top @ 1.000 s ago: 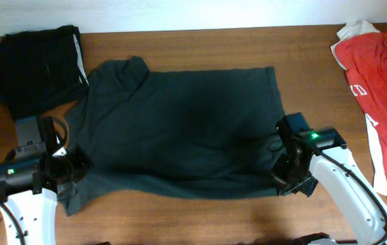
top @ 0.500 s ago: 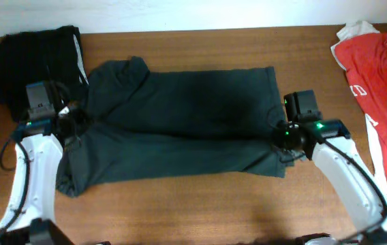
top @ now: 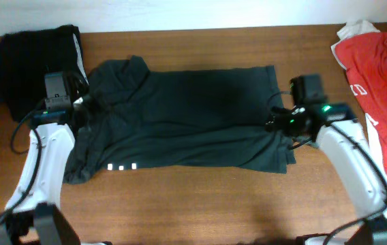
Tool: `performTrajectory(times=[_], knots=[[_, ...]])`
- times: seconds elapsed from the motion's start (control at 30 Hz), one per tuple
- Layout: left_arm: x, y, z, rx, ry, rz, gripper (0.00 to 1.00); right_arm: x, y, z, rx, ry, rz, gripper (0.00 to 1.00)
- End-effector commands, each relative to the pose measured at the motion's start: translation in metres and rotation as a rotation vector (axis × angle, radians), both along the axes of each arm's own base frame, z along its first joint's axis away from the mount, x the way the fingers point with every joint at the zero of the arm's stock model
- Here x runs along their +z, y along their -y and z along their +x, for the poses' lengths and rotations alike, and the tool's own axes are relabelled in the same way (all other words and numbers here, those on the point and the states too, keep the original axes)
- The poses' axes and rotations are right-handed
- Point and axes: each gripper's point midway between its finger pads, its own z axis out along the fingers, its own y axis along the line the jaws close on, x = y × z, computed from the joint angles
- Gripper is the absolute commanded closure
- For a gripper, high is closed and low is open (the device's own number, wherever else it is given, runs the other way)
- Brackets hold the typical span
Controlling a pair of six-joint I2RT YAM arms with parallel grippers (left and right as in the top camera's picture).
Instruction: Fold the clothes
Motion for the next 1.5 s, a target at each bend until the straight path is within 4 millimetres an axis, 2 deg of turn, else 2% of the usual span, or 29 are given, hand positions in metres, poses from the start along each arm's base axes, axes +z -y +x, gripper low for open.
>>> performTrajectory(times=[0.0,0.03,0.07,0.1,0.23,0.27,0.33,0.4,0.47,0.53,0.63,0.7,0.77,0.8,0.87,0.93,0.97,1.0,1.03,1.07,1.1,1.17,1.23,1.27,1.3,1.33,1.37,1.43,1.47], knots=[[0.029,0.003,-0.043,-0.054,-0.079,0.030,0.27,0.027,-0.031,-0.014,0.187,-0.036,0.151,0.17],[0.015,0.006,-0.066,-0.062,-0.189,0.014,0.50,0.011,-0.037,-0.026,0.200,-0.095,0.164,0.50],[0.001,0.013,-0.079,-0.103,-0.269,-0.009,0.75,-0.002,-0.042,-0.029,0.214,-0.116,0.173,0.76],[-0.017,0.015,-0.083,-0.125,-0.323,-0.023,1.00,-0.021,-0.050,-0.028,0.210,-0.122,0.187,0.96],[-0.079,0.014,-0.087,-0.124,-0.517,-0.052,1.00,-0.079,-0.059,-0.037,0.191,-0.204,0.199,0.96],[-0.098,0.009,-0.091,-0.107,-0.579,-0.048,1.00,-0.089,-0.057,-0.038,0.172,-0.227,0.191,0.96],[-0.115,-0.007,-0.096,-0.055,-0.627,-0.056,1.00,-0.110,-0.054,-0.034,0.147,-0.243,0.169,0.96],[-0.117,-0.027,-0.104,0.010,-0.642,-0.071,1.00,-0.133,-0.046,-0.034,0.135,-0.288,0.125,0.96],[-0.122,-0.037,-0.108,0.055,-0.638,-0.078,0.99,-0.155,-0.042,-0.042,0.088,-0.354,0.116,0.96],[-0.130,-0.043,-0.112,0.082,-0.634,-0.070,0.99,-0.159,-0.037,-0.048,0.070,-0.383,0.095,0.96],[-0.129,-0.081,-0.133,0.257,-0.681,0.033,0.99,-0.157,0.006,-0.070,-0.060,-0.480,-0.015,0.96],[-0.121,-0.092,-0.152,0.356,-0.722,-0.005,0.99,-0.154,0.021,-0.079,-0.113,-0.514,-0.016,0.96],[-0.104,-0.090,-0.162,0.373,-0.725,-0.011,0.99,-0.149,0.026,-0.086,-0.140,-0.536,-0.012,0.96],[-0.088,-0.089,-0.167,0.395,-0.707,-0.002,1.00,-0.140,0.027,-0.094,-0.145,-0.554,-0.011,0.96],[-0.020,-0.086,-0.174,0.417,-0.514,0.040,0.99,-0.101,0.027,-0.102,-0.150,-0.499,-0.009,0.96],[0.023,-0.079,-0.172,0.379,-0.324,0.056,0.99,-0.056,0.028,-0.101,-0.125,-0.407,-0.011,0.96],[0.055,-0.067,-0.162,0.295,-0.187,0.039,0.99,-0.033,0.028,-0.099,-0.114,-0.367,-0.012,0.86],[0.072,-0.057,-0.154,0.218,-0.116,0.012,0.97,-0.014,0.028,-0.097,-0.110,-0.337,-0.013,0.71],[0.098,-0.033,-0.136,0.071,-0.010,-0.047,0.92,0.008,0.026,-0.088,-0.078,-0.288,-0.006,0.53],[0.115,-0.013,-0.119,-0.032,0.048,-0.058,0.81,0.027,0.022,-0.075,-0.044,-0.230,0.007,0.34],[0.117,-0.001,-0.112,-0.081,0.047,-0.059,0.77,0.033,0.012,-0.069,0.028,-0.199,0.056,0.28],[0.096,0.036,-0.093,-0.222,-0.022,-0.079,0.47,0.036,-0.010,-0.058,0.128,-0.155,0.166,0.25],[0.062,0.068,-0.066,-0.357,-0.099,-0.080,0.31,0.036,-0.019,-0.044,0.157,-0.111,0.203,0.23],[0.042,0.080,-0.054,-0.392,-0.139,-0.087,0.33,0.032,-0.023,-0.040,0.174,-0.117,0.202,0.23],[0.011,0.093,-0.046,-0.425,-0.219,-0.100,0.47,0.027,-0.028,-0.040,0.189,-0.136,0.203,0.23],[-0.006,0.096,-0.046,-0.430,-0.273,-0.112,0.58,0.021,-0.033,-0.040,0.204,-0.156,0.203,0.25],[-0.017,0.098,-0.046,-0.433,-0.308,-0.118,0.67,0.013,-0.039,-0.040,0.223,-0.174,0.203,0.42],[-0.060,0.099,-0.050,-0.428,-0.441,-0.139,0.99,-0.014,-0.054,-0.039,0.248,-0.220,0.203,0.79],[-0.076,0.098,-0.052,-0.424,-0.488,-0.142,0.99,-0.032,-0.061,-0.039,0.239,-0.253,0.208,0.88]])
